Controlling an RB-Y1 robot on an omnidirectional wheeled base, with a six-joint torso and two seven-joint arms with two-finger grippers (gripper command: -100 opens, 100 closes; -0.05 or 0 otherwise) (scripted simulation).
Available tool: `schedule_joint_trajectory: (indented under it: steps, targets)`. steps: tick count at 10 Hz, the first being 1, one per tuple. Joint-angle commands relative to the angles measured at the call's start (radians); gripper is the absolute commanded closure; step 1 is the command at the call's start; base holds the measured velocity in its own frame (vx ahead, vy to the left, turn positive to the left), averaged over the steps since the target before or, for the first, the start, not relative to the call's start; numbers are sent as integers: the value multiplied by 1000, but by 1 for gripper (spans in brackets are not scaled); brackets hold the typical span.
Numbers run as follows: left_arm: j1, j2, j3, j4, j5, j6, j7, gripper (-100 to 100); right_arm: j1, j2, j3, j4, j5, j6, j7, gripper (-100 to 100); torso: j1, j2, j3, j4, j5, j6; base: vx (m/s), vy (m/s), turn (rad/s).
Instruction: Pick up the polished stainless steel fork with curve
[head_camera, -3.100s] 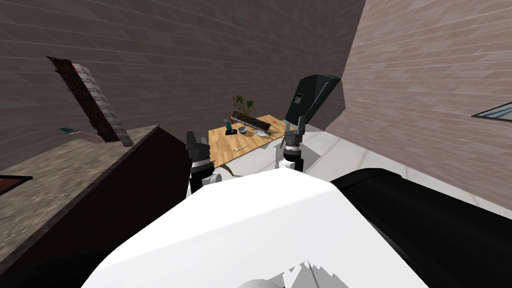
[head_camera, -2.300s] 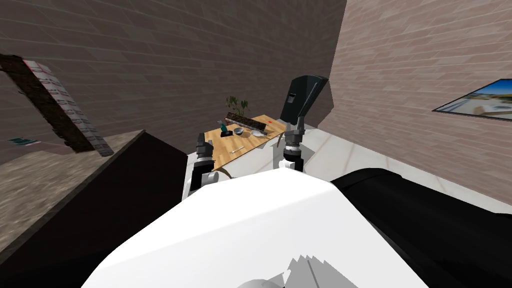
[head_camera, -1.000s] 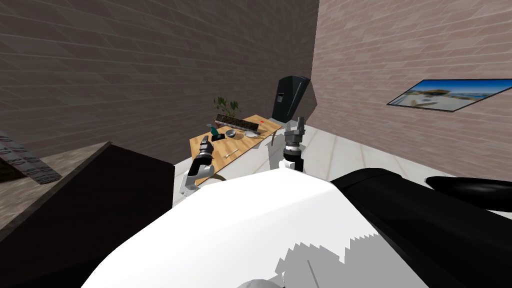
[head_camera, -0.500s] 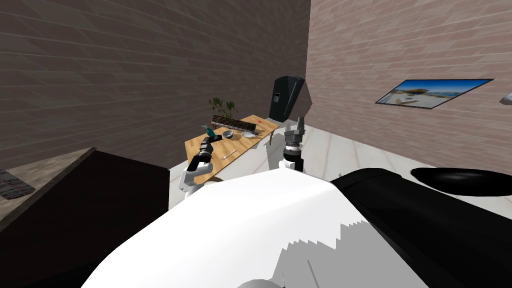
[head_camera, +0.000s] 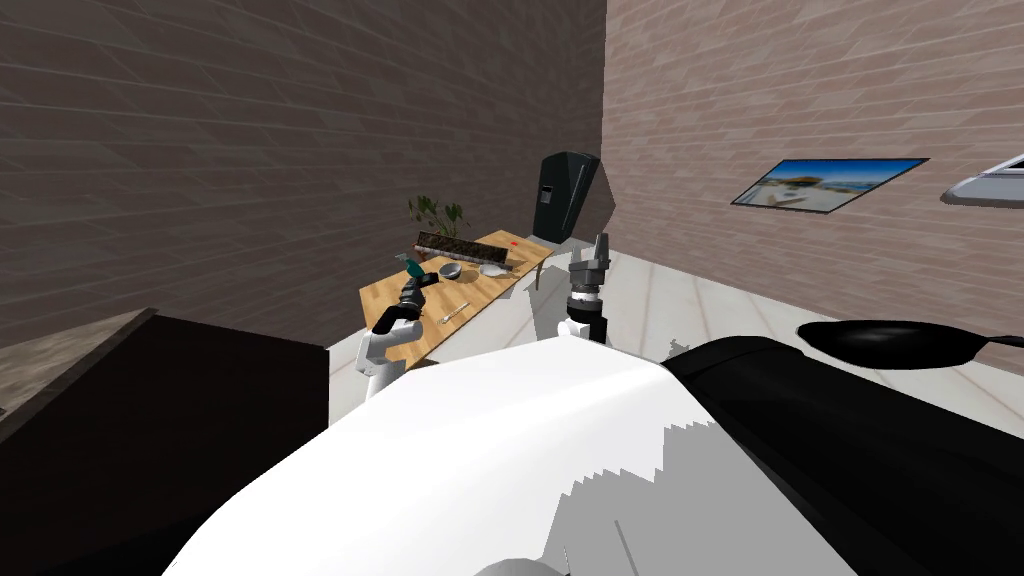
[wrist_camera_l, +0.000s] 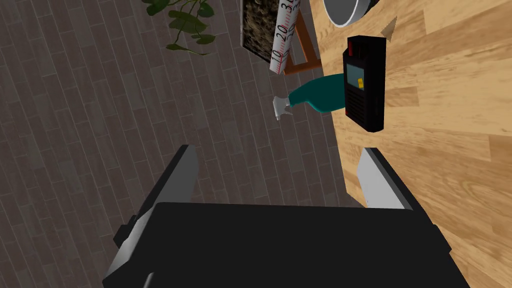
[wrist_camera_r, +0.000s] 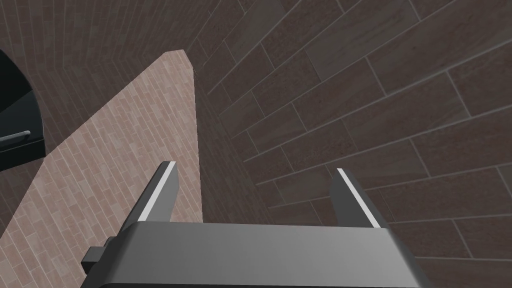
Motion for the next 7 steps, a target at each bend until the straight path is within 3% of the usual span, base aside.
schedule_joint_trajectory:
  steps: [1, 4, 7]
  targets:
    - [-34, 11, 17, 45, 9, 50, 9, -100, 0, 0, 0, 0, 0, 0, 0, 0, 0, 0, 0, 0, 0, 0, 11, -6, -125]
    - [-64, 21, 33, 86, 17, 130, 17, -100, 0, 0, 0, 0, 0, 0, 0, 0, 0, -1, 0, 0, 0, 1, 20, -2, -102]
    - [-119, 38, 63, 173, 31, 215, 35, -100, 0, 0, 0, 0, 0, 0, 0, 0, 0, -1, 0, 0, 0, 0, 22, -2, -104]
